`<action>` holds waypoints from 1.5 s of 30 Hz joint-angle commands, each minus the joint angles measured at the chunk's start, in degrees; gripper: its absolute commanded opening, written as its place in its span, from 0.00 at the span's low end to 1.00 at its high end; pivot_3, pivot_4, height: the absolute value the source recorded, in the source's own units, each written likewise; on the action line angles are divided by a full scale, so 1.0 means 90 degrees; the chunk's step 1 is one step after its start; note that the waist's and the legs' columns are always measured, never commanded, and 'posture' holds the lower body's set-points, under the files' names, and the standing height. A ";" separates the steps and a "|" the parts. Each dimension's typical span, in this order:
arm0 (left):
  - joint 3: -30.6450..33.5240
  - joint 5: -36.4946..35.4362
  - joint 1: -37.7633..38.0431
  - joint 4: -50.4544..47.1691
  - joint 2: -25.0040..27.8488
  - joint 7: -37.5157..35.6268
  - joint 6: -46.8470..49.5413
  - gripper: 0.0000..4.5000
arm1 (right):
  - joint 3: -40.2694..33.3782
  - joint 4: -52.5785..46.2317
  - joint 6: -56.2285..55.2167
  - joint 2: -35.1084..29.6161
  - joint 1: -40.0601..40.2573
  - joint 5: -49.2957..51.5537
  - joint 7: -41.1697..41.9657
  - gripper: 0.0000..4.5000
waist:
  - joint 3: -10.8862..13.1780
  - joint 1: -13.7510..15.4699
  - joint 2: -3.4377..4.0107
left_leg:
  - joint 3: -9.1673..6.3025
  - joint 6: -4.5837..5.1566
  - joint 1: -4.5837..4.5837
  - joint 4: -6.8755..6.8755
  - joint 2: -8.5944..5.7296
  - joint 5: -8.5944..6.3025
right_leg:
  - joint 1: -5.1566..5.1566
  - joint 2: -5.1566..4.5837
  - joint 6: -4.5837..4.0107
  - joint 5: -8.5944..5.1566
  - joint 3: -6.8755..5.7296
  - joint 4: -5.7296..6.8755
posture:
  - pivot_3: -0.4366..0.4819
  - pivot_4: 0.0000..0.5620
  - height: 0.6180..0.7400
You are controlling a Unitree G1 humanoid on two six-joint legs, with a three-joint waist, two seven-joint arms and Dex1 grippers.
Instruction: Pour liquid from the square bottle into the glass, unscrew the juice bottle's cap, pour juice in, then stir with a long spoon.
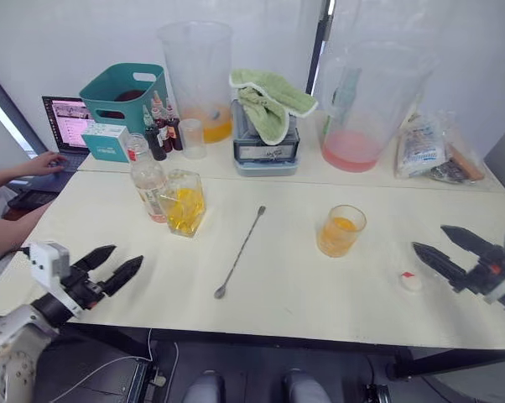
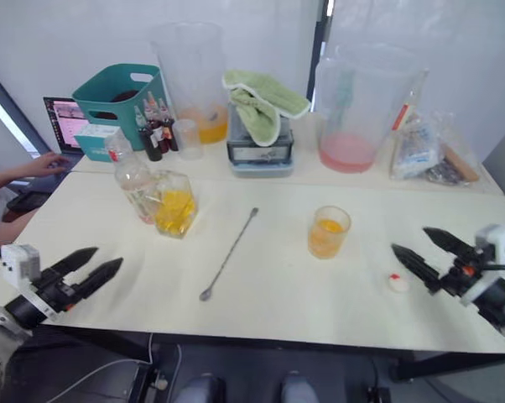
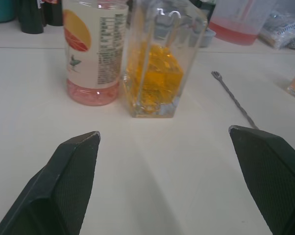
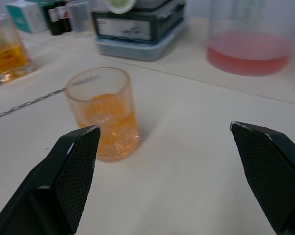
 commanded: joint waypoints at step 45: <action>-0.4784 0.2069 -0.3196 -0.0192 -0.0250 0.2465 0.2732 0.00 | 0.1060 -0.0922 0.0576 -0.0764 -0.0722 0.0442 0.1882 1.00 | -0.0011 0.0105 0.0013 | -0.0018 0.0000 0.0072 0.0009 -0.0059 0.0001 | 0.0112 0.0000 0.0022 0.0000 0.0001 -0.0050 | 0.48 0.27 1.00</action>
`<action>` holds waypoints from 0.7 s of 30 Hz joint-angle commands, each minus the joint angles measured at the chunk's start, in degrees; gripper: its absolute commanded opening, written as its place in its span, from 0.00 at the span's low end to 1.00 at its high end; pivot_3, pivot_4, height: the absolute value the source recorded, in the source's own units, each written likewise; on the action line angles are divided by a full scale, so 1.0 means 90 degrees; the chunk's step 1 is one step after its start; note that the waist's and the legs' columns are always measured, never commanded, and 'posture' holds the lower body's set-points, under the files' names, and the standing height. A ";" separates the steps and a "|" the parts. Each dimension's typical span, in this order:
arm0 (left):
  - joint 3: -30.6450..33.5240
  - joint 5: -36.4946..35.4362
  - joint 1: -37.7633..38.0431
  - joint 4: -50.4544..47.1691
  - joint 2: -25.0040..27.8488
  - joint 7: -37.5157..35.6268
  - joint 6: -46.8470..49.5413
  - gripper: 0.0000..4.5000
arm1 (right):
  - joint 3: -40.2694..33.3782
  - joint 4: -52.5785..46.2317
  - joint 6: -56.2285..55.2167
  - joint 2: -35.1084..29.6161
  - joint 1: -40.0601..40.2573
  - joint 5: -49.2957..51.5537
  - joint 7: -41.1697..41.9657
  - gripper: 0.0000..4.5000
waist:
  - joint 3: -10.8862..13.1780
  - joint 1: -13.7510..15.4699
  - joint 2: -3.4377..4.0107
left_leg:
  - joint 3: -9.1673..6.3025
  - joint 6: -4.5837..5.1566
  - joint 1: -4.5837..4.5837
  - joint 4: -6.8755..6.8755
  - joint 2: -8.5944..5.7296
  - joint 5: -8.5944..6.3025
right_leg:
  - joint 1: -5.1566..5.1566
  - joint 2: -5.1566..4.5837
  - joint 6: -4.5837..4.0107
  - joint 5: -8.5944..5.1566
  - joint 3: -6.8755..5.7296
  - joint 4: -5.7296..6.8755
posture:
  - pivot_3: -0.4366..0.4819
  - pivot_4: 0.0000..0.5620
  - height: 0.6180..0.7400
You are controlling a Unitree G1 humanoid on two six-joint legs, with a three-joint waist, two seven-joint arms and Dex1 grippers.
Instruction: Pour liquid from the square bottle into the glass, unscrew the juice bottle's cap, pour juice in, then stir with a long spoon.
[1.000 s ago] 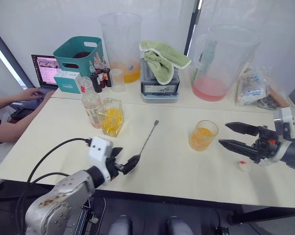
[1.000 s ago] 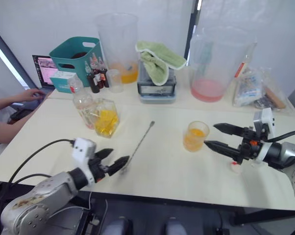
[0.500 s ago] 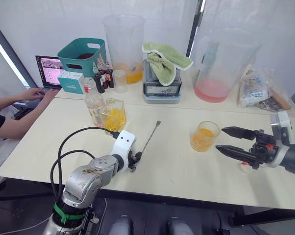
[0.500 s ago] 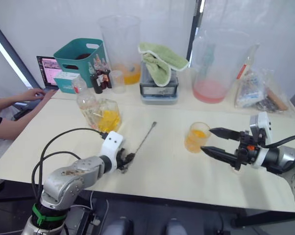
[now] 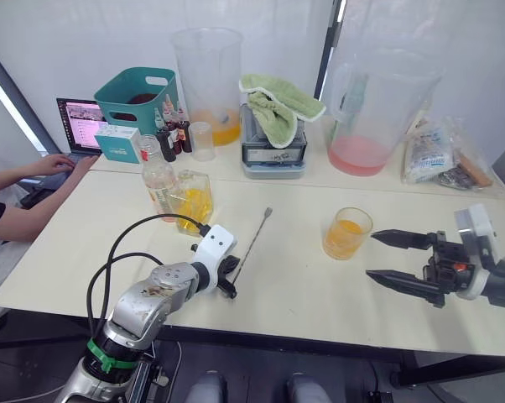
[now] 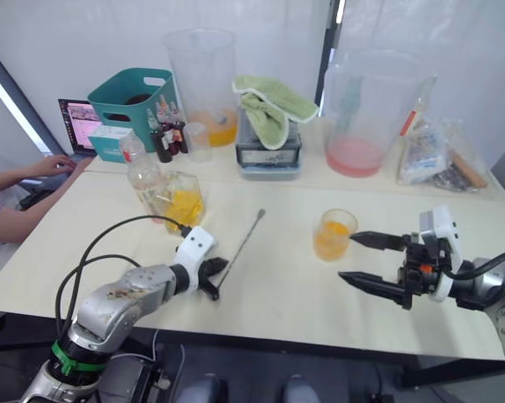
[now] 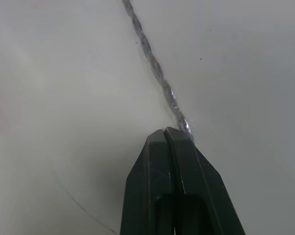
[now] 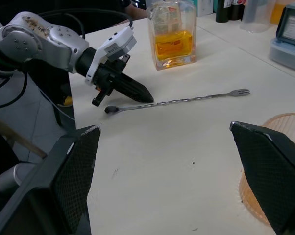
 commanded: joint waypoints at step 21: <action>0.1346 -0.1810 -0.0333 -0.0573 0.0773 -0.1787 0.1293 0.41 | -0.0064 -0.0399 -0.0424 0.0354 0.0351 -0.0144 -0.0352 1.00 | 0.0018 0.0025 -0.0017 | -0.0016 0.0004 -0.0073 -0.0011 0.0000 -0.0002 | -0.0049 -0.0010 0.0007 0.0007 -0.0012 -0.0039 | 0.48 0.27 1.00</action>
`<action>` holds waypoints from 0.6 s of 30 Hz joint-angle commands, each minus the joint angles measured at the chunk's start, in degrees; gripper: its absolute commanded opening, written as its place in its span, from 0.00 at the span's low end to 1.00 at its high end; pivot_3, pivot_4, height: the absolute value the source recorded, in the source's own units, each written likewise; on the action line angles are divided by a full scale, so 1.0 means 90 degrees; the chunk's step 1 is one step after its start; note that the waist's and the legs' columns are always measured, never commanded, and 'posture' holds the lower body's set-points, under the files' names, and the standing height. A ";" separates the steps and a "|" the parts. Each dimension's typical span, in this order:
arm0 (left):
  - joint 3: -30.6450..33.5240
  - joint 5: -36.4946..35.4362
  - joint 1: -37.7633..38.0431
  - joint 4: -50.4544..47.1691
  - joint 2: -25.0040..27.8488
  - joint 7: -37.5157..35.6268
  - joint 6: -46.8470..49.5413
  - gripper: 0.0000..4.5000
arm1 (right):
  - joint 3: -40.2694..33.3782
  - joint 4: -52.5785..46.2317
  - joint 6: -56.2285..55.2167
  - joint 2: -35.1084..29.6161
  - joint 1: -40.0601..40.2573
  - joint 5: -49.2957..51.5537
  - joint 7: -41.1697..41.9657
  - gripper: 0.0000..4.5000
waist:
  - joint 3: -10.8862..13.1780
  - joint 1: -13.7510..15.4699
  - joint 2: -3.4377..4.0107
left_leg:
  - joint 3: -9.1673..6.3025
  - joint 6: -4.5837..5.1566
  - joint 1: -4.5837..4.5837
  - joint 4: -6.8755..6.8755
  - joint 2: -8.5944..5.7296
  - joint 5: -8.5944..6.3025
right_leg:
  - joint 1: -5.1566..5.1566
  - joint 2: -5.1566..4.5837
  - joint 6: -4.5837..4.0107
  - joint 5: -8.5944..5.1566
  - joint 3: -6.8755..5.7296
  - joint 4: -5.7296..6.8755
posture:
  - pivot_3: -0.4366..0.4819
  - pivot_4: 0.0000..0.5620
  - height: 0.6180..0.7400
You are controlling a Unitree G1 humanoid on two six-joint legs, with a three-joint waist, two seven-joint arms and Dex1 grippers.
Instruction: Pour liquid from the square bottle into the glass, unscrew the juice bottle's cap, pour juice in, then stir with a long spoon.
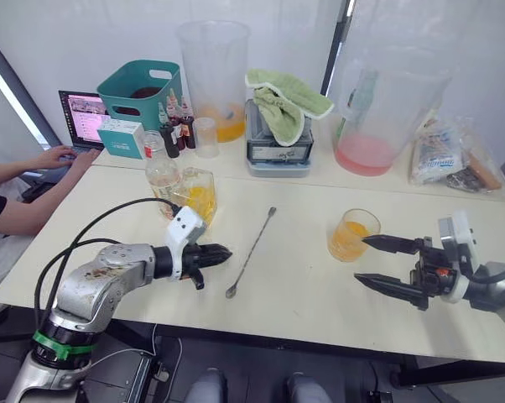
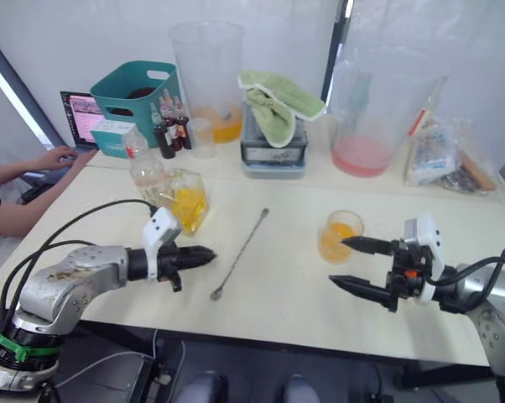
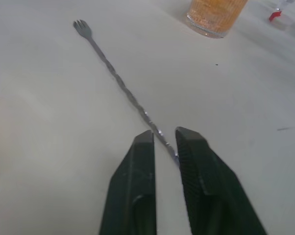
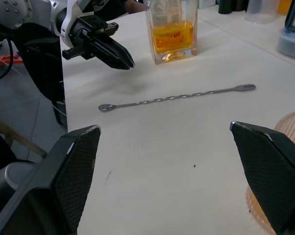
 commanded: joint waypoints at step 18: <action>-0.2206 0.1682 -0.0090 -0.0267 -0.0446 0.2170 0.1104 0.22 | -0.0626 -0.0398 0.0024 -0.0051 0.0367 0.0446 -0.0140 1.00 | -0.0005 -0.0009 0.0005 | 0.0001 -0.0003 0.0048 0.0005 -0.0010 0.0002 | 0.0042 0.0003 0.0001 -0.0001 0.0009 0.0010 | 0.48 0.27 1.00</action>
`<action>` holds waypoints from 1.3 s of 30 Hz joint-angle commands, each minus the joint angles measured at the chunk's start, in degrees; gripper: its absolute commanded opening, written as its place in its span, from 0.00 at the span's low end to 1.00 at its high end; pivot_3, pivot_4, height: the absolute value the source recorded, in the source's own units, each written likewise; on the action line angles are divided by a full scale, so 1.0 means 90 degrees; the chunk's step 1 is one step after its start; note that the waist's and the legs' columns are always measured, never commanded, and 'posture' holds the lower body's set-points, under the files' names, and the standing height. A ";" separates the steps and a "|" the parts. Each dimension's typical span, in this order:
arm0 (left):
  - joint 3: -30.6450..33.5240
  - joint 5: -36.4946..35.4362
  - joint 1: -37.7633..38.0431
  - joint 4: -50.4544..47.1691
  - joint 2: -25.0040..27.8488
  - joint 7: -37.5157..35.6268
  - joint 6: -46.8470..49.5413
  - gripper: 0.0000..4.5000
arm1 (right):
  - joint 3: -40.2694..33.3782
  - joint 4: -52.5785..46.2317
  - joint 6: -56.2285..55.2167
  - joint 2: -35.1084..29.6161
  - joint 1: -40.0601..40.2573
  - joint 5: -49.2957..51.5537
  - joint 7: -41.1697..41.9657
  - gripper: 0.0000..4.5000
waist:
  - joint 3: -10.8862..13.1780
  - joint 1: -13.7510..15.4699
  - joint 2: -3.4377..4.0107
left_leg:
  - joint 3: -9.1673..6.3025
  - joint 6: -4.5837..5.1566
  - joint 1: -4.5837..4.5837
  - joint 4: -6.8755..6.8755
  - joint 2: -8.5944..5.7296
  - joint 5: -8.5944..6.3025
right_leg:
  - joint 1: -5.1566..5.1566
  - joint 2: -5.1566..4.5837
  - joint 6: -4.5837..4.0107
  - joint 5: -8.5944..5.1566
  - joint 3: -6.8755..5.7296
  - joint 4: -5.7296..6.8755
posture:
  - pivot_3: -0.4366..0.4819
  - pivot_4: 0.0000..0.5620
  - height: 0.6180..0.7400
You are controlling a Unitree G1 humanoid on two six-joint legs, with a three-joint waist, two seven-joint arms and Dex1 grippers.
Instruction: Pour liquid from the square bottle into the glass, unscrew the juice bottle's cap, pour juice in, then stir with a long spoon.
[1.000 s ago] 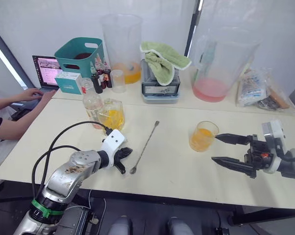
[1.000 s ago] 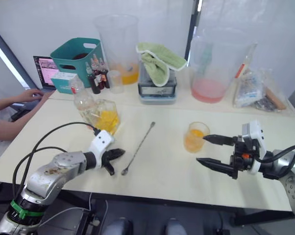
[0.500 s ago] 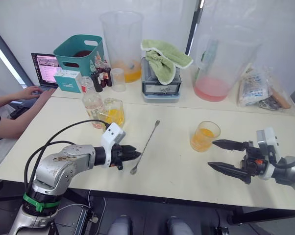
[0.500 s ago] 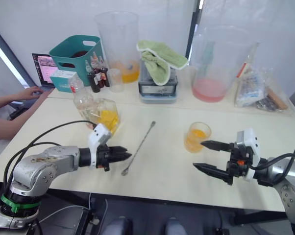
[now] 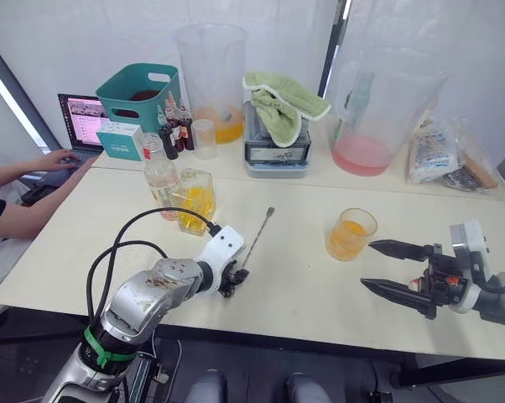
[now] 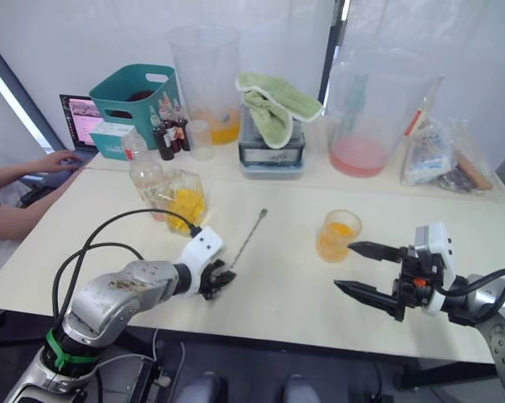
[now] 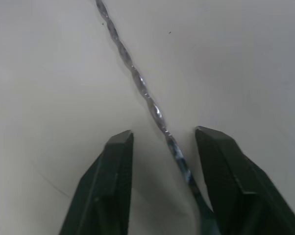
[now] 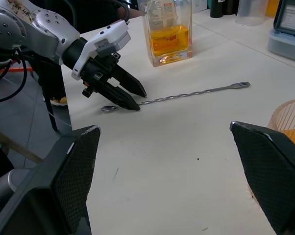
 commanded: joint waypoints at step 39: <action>0.0614 0.1438 -0.0285 0.3703 0.1680 -0.6360 -0.7098 0.34 | 0.0032 -0.0406 0.0338 -0.0113 -0.0127 0.0132 -0.0524 1.00 | -0.0003 -0.0004 0.0017 | 0.0010 0.0002 -0.0063 -0.0002 0.0007 0.0001 | -0.0083 -0.0002 -0.0003 0.0002 -0.0002 0.0027 | 0.48 0.27 1.00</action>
